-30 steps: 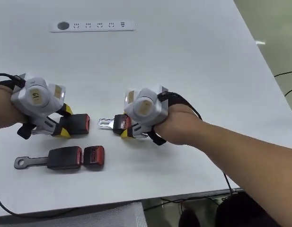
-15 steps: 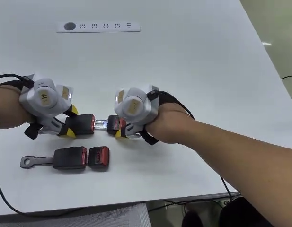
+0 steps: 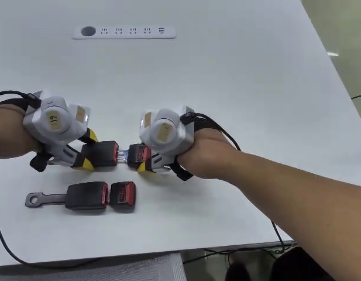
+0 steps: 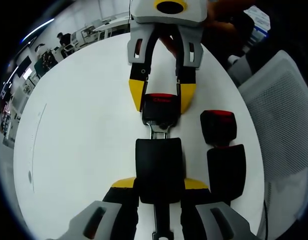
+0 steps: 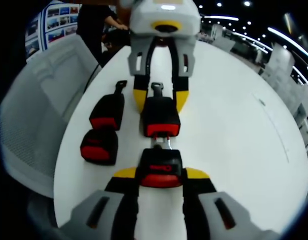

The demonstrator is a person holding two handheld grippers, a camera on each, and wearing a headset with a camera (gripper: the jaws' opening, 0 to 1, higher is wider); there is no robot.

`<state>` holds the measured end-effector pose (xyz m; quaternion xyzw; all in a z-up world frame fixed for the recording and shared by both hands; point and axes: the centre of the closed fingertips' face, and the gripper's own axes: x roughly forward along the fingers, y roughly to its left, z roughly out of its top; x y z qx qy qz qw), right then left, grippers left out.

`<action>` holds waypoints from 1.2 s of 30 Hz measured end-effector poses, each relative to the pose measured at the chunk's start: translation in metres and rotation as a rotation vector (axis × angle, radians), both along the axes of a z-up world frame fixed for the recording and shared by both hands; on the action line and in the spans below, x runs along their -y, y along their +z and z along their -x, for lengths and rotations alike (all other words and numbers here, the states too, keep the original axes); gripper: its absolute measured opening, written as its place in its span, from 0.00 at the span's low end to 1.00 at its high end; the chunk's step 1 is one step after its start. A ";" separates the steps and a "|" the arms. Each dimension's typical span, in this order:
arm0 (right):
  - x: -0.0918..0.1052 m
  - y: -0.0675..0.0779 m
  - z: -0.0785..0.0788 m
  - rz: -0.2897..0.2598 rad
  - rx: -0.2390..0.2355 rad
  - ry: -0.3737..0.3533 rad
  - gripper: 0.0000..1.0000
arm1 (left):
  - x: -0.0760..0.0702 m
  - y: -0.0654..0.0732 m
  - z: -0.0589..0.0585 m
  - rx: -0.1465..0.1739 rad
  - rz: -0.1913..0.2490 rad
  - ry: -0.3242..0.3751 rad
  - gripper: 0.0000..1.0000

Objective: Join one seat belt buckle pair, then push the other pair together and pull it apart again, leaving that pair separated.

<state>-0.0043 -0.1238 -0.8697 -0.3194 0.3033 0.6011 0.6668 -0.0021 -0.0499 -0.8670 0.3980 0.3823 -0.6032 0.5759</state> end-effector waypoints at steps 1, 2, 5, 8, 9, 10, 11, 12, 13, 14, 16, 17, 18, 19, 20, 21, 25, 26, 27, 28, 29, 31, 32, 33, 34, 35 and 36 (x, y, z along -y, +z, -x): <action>0.001 0.000 0.000 0.000 -0.002 0.000 0.32 | 0.000 0.000 0.000 0.000 0.000 -0.001 0.32; 0.001 0.000 0.000 -0.002 -0.006 -0.001 0.32 | 0.000 0.000 0.000 0.001 0.001 -0.003 0.32; -0.001 0.000 0.000 -0.001 -0.005 0.011 0.31 | 0.000 0.000 0.001 0.006 0.003 -0.015 0.32; -0.003 0.000 -0.001 0.001 -0.010 0.025 0.31 | 0.000 0.000 0.001 0.006 0.007 -0.016 0.31; -0.004 0.000 -0.001 0.001 -0.011 0.027 0.31 | 0.000 0.000 0.001 0.006 0.009 -0.015 0.31; -0.005 0.000 -0.002 0.001 -0.010 0.030 0.30 | 0.000 0.000 0.001 0.005 0.010 -0.013 0.31; -0.008 0.000 -0.002 0.000 -0.010 0.033 0.30 | 0.000 0.000 0.001 0.006 0.011 -0.015 0.31; -0.011 0.001 -0.002 -0.004 -0.007 0.038 0.30 | 0.000 0.000 0.001 0.005 0.012 -0.011 0.31; -0.013 0.001 -0.001 -0.007 -0.008 0.038 0.30 | 0.000 0.000 0.001 0.005 0.012 -0.013 0.31; -0.017 0.000 -0.001 -0.004 -0.005 0.040 0.30 | 0.000 0.000 0.001 0.005 0.012 -0.015 0.31; -0.019 0.000 -0.002 0.002 -0.008 0.042 0.30 | -0.001 0.000 0.000 0.005 0.013 -0.012 0.31; -0.018 0.000 -0.002 0.002 -0.008 0.042 0.30 | -0.001 0.000 0.000 0.004 0.018 -0.009 0.31; -0.017 0.000 -0.002 -0.003 -0.007 0.041 0.30 | -0.001 0.000 0.000 0.004 0.019 -0.008 0.31; -0.017 0.000 -0.002 -0.007 -0.006 0.040 0.30 | 0.000 0.000 0.000 0.004 0.019 -0.009 0.31; -0.017 0.000 -0.002 -0.009 -0.006 0.039 0.30 | 0.000 0.000 0.000 0.004 0.018 -0.008 0.31; -0.017 0.000 -0.002 -0.010 -0.006 0.038 0.30 | 0.000 0.000 0.000 0.004 0.015 -0.008 0.31; -0.016 0.000 -0.002 -0.009 -0.007 0.046 0.31 | 0.000 0.000 0.000 0.003 0.015 -0.007 0.32; -0.016 0.000 -0.002 -0.009 -0.008 0.048 0.31 | 0.000 0.000 0.000 0.003 0.015 -0.008 0.32; -0.015 0.000 -0.002 -0.009 -0.010 0.049 0.31 | 0.000 0.000 0.000 0.003 0.014 -0.009 0.32; -0.014 0.001 -0.002 -0.009 -0.009 0.052 0.31 | 0.001 0.000 0.001 0.006 0.001 -0.017 0.32; -0.013 0.001 -0.001 -0.006 -0.010 0.053 0.31 | 0.001 0.000 0.001 0.007 -0.002 -0.020 0.32; -0.009 0.002 0.000 0.001 -0.011 0.055 0.31 | 0.002 0.000 0.001 0.005 -0.008 -0.025 0.32; -0.006 0.001 0.000 0.006 -0.012 0.055 0.31 | 0.001 0.000 0.001 0.004 -0.008 -0.027 0.32; -0.002 0.000 -0.001 0.012 -0.014 0.053 0.31 | 0.001 0.000 0.001 0.001 -0.003 -0.026 0.32; -0.001 0.000 -0.001 0.012 -0.015 0.053 0.31 | 0.001 0.000 0.000 0.000 0.003 -0.025 0.32; 0.003 0.001 -0.001 0.012 -0.019 0.052 0.31 | 0.000 0.000 0.001 0.001 0.005 -0.028 0.32; 0.005 0.002 0.001 -0.005 -0.027 0.051 0.32 | 0.001 0.000 0.002 0.001 0.005 -0.027 0.32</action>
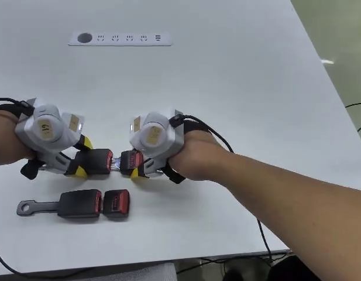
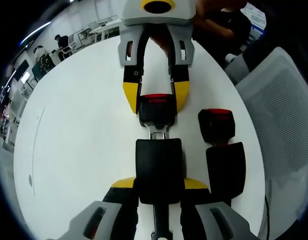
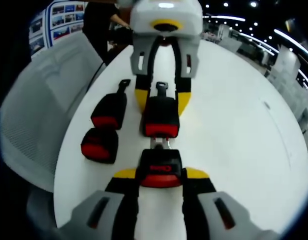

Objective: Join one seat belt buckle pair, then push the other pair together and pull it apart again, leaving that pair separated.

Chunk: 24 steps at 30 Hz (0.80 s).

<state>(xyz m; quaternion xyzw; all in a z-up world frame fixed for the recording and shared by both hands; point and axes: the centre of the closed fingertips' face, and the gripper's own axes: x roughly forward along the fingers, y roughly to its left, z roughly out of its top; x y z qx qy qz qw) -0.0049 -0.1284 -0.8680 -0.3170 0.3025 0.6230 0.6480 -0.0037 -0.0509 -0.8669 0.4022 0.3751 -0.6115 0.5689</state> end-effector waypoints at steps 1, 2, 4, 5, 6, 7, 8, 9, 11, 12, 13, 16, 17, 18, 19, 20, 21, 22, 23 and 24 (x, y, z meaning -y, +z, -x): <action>0.002 -0.001 0.000 0.004 0.001 -0.002 0.32 | 0.000 0.000 0.000 0.003 -0.005 -0.001 0.32; 0.003 -0.001 0.001 0.010 0.008 0.003 0.32 | 0.000 0.000 0.000 0.002 -0.005 0.001 0.32; 0.007 -0.001 0.002 0.018 0.009 0.001 0.32 | 0.000 0.000 0.000 -0.001 -0.006 0.007 0.32; 0.011 -0.001 0.002 0.021 0.012 0.007 0.32 | 0.000 0.000 0.000 -0.001 -0.007 0.008 0.32; 0.015 -0.001 0.002 0.024 0.016 0.007 0.32 | 0.000 0.000 0.000 -0.001 -0.008 0.009 0.32; 0.021 -0.001 0.001 0.026 0.017 0.000 0.32 | 0.000 0.000 0.000 -0.002 -0.010 0.014 0.32; 0.025 -0.001 0.001 0.025 0.016 -0.003 0.32 | 0.000 0.000 0.000 -0.001 -0.011 0.015 0.32; 0.029 -0.001 0.001 0.025 0.016 -0.005 0.32 | 0.000 0.000 0.000 -0.001 -0.011 0.019 0.32; 0.043 -0.001 0.002 0.037 0.018 -0.012 0.32 | 0.000 0.000 0.000 -0.002 -0.006 0.032 0.32; 0.051 -0.001 0.002 0.047 0.021 -0.010 0.33 | 0.000 0.000 0.000 -0.001 -0.007 0.030 0.32; 0.057 -0.001 0.004 0.055 0.021 -0.007 0.33 | 0.000 0.000 0.000 -0.002 -0.008 0.027 0.32; 0.079 -0.001 0.005 0.072 0.026 -0.005 0.33 | 0.001 0.001 0.000 -0.001 -0.014 0.014 0.33; 0.086 -0.001 0.004 0.074 0.022 -0.013 0.33 | 0.001 0.001 0.000 0.001 -0.016 0.010 0.33; 0.094 -0.001 0.004 0.078 0.021 -0.017 0.33 | 0.001 0.001 0.000 0.001 -0.019 0.011 0.33; 0.100 -0.002 0.004 0.082 0.018 -0.022 0.33 | 0.001 0.001 0.000 0.000 -0.020 0.012 0.33; 0.107 -0.002 0.005 0.086 0.019 -0.023 0.33 | 0.001 0.001 0.000 0.001 -0.022 0.011 0.33; 0.112 -0.001 0.005 0.090 0.021 -0.026 0.33 | 0.002 0.001 0.000 0.001 -0.024 0.012 0.33; 0.118 -0.001 0.004 0.096 0.026 -0.030 0.34 | 0.002 0.001 0.000 -0.001 -0.025 0.014 0.33; 0.123 -0.001 0.005 0.100 0.028 -0.031 0.34 | 0.002 0.001 0.000 -0.001 -0.026 0.013 0.33; 0.126 -0.001 0.005 0.103 0.030 -0.032 0.34 | 0.002 0.001 0.000 0.000 -0.027 0.012 0.33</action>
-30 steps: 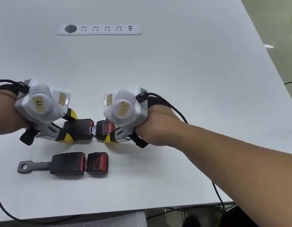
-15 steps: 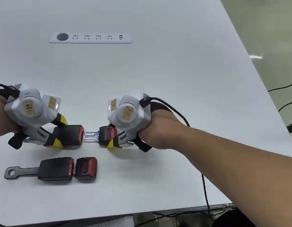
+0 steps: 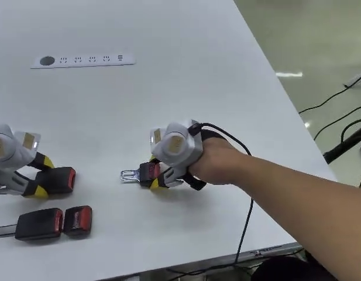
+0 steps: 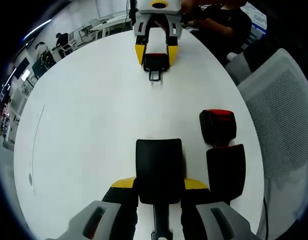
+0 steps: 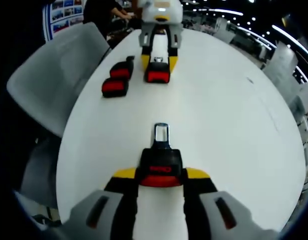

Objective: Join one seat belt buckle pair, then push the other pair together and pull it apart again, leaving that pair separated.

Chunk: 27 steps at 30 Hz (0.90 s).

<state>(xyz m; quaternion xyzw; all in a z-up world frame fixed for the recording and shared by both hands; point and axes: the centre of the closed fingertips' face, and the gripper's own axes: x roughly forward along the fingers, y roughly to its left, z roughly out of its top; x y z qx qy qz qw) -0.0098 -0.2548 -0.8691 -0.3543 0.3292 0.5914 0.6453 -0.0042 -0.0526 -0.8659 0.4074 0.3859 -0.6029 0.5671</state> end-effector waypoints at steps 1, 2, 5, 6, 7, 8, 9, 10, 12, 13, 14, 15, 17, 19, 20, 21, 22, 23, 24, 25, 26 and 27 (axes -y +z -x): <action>0.005 0.000 -0.001 0.005 0.005 -0.005 0.34 | 0.000 0.000 0.000 0.000 0.000 0.001 0.33; 0.008 0.000 -0.001 0.009 0.003 -0.010 0.34 | 0.000 0.000 0.001 0.010 -0.001 -0.020 0.33; 0.014 -0.001 0.000 0.014 -0.018 -0.037 0.34 | 0.001 0.001 0.002 0.020 -0.008 -0.027 0.33; 0.014 -0.001 0.000 0.017 -0.021 -0.045 0.34 | 0.001 0.001 0.001 0.020 -0.014 -0.020 0.33; 0.014 -0.002 0.000 0.019 -0.021 -0.046 0.35 | 0.001 0.001 0.001 0.020 -0.016 -0.020 0.33; 0.012 -0.001 0.001 0.031 -0.008 -0.042 0.35 | 0.001 0.000 0.000 0.017 -0.024 -0.010 0.33; 0.012 0.000 0.000 0.040 0.010 -0.038 0.36 | 0.001 0.000 0.000 0.013 -0.028 0.003 0.33; 0.013 0.001 -0.003 0.047 0.037 -0.042 0.38 | -0.001 0.000 -0.002 0.008 -0.033 0.032 0.33; 0.008 0.010 -0.005 -0.007 0.038 -0.109 0.40 | -0.002 0.001 -0.002 0.010 -0.030 0.065 0.34; 0.007 0.013 -0.003 -0.022 0.026 -0.126 0.41 | -0.002 0.002 -0.006 0.040 -0.020 0.086 0.36; 0.009 0.016 -0.003 -0.021 0.045 -0.135 0.44 | -0.004 0.003 -0.009 0.066 -0.021 0.086 0.38; 0.009 0.018 -0.003 -0.022 0.050 -0.141 0.46 | -0.008 0.005 -0.007 0.081 -0.016 0.089 0.40; 0.010 0.026 -0.001 -0.037 0.064 -0.164 0.49 | -0.013 0.010 -0.006 0.089 0.001 0.125 0.41; 0.010 0.037 0.002 -0.057 0.082 -0.204 0.54 | -0.018 0.020 -0.003 0.101 0.044 0.172 0.46; 0.009 0.042 0.006 -0.072 0.084 -0.218 0.55 | -0.023 0.027 0.000 0.105 0.067 0.210 0.48; 0.009 0.045 0.009 -0.080 0.083 -0.227 0.56 | -0.026 0.032 0.003 0.112 0.082 0.228 0.49; 0.008 0.050 0.014 -0.086 0.089 -0.241 0.58 | -0.031 0.039 0.007 0.124 0.100 0.240 0.50; 0.008 0.052 0.016 -0.091 0.097 -0.250 0.61 | -0.035 0.043 0.011 0.129 0.114 0.258 0.52; 0.009 0.055 0.021 -0.096 0.099 -0.272 0.63 | -0.041 0.050 0.017 0.140 0.131 0.282 0.52; 0.008 0.058 0.024 -0.109 0.097 -0.283 0.65 | -0.045 0.054 0.022 0.149 0.143 0.298 0.52; 0.004 0.062 0.031 -0.134 0.077 -0.301 0.66 | -0.051 0.059 0.028 0.157 0.159 0.331 0.52; 0.003 0.065 0.035 -0.138 0.077 -0.303 0.68 | -0.053 0.063 0.033 0.159 0.173 0.342 0.53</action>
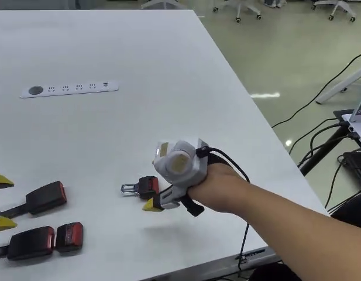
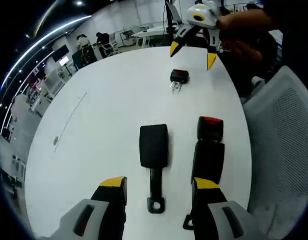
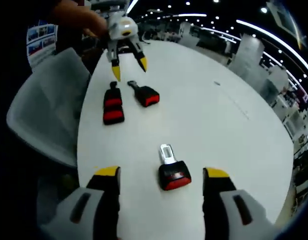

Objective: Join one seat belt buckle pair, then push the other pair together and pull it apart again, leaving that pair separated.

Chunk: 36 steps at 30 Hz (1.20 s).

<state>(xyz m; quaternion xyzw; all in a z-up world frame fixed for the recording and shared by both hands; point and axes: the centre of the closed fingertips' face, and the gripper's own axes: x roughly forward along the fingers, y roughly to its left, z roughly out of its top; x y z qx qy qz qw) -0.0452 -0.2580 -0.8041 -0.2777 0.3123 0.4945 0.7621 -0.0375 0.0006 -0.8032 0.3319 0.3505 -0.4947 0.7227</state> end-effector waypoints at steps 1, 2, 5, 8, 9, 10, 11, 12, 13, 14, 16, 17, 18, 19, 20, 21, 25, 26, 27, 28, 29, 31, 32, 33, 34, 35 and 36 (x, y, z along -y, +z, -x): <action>0.000 0.002 0.003 0.000 0.002 -0.006 0.71 | -0.003 0.003 0.006 0.003 0.015 0.010 0.54; 0.000 0.003 0.006 0.000 0.007 -0.010 0.75 | -0.006 0.006 0.011 0.010 0.027 0.025 0.56; 0.001 0.007 0.018 -0.010 0.012 -0.041 0.83 | -0.020 0.013 0.036 0.000 0.057 0.060 0.60; 0.005 0.008 0.036 -0.028 -0.010 -0.075 0.85 | -0.034 0.013 0.052 -0.012 0.085 0.124 0.65; 0.006 0.008 0.040 -0.036 -0.018 -0.080 0.85 | -0.036 0.013 0.057 -0.019 0.094 0.138 0.66; 0.007 0.009 0.047 -0.051 -0.022 -0.084 0.86 | -0.040 0.011 0.065 -0.031 0.111 0.166 0.70; 0.008 0.010 0.050 -0.059 -0.019 -0.092 0.88 | -0.043 0.010 0.069 -0.032 0.109 0.174 0.73; 0.008 0.013 0.051 -0.078 -0.009 -0.106 0.91 | -0.046 0.009 0.072 -0.029 0.104 0.174 0.77; 0.009 0.015 0.054 -0.090 -0.003 -0.114 0.94 | -0.050 0.009 0.076 -0.018 0.102 0.185 0.80; 0.011 0.016 0.055 -0.094 0.004 -0.126 0.96 | -0.054 0.010 0.078 -0.016 0.106 0.199 0.82; 0.017 0.021 0.055 -0.109 0.014 -0.162 0.99 | -0.060 0.012 0.080 -0.005 0.124 0.236 0.85; 0.019 0.022 0.056 -0.110 0.017 -0.167 1.00 | -0.065 0.013 0.078 0.015 0.131 0.267 0.88; 0.024 0.023 0.056 -0.108 0.034 -0.182 1.00 | -0.067 0.013 0.077 0.026 0.136 0.282 0.94; 0.025 0.024 0.056 -0.116 0.042 -0.184 1.00 | -0.068 0.012 0.078 0.021 0.144 0.295 1.00; 0.026 0.024 0.057 -0.118 0.041 -0.185 1.00 | -0.068 0.011 0.080 0.028 0.139 0.292 0.99; 0.030 0.025 0.056 -0.124 0.045 -0.210 1.00 | -0.069 0.010 0.082 0.032 0.137 0.298 1.00; 0.036 0.025 0.056 -0.125 0.049 -0.238 1.00 | -0.069 0.008 0.084 0.032 0.142 0.304 1.00; 0.037 0.025 0.057 -0.124 0.045 -0.247 1.00 | -0.068 0.007 0.084 0.031 0.147 0.306 1.00; 0.039 0.023 0.057 -0.118 0.036 -0.258 1.00 | -0.068 0.007 0.084 0.030 0.149 0.305 1.00; 0.041 0.023 0.057 -0.119 0.038 -0.273 1.00 | -0.067 0.007 0.084 0.033 0.151 0.301 1.00; 0.041 0.023 0.057 -0.121 0.039 -0.272 1.00 | -0.067 0.007 0.083 0.035 0.153 0.299 1.00; 0.042 0.021 0.059 -0.116 0.025 -0.282 1.00 | -0.066 0.008 0.081 0.036 0.165 0.304 1.00; 0.042 0.020 0.060 -0.115 0.023 -0.289 1.00 | -0.066 0.009 0.080 0.041 0.166 0.304 1.00; 0.042 0.020 0.061 -0.119 0.021 -0.288 1.00 | -0.066 0.009 0.078 0.045 0.169 0.304 1.00; 0.041 0.020 0.062 -0.119 0.021 -0.287 1.00 | -0.066 0.010 0.077 0.047 0.175 0.307 1.00; 0.041 0.019 0.062 -0.119 0.021 -0.288 1.00 | -0.066 0.010 0.076 0.048 0.181 0.313 1.00; 0.041 0.019 0.062 -0.119 0.021 -0.296 1.00 | -0.066 0.010 0.076 0.048 0.183 0.314 1.00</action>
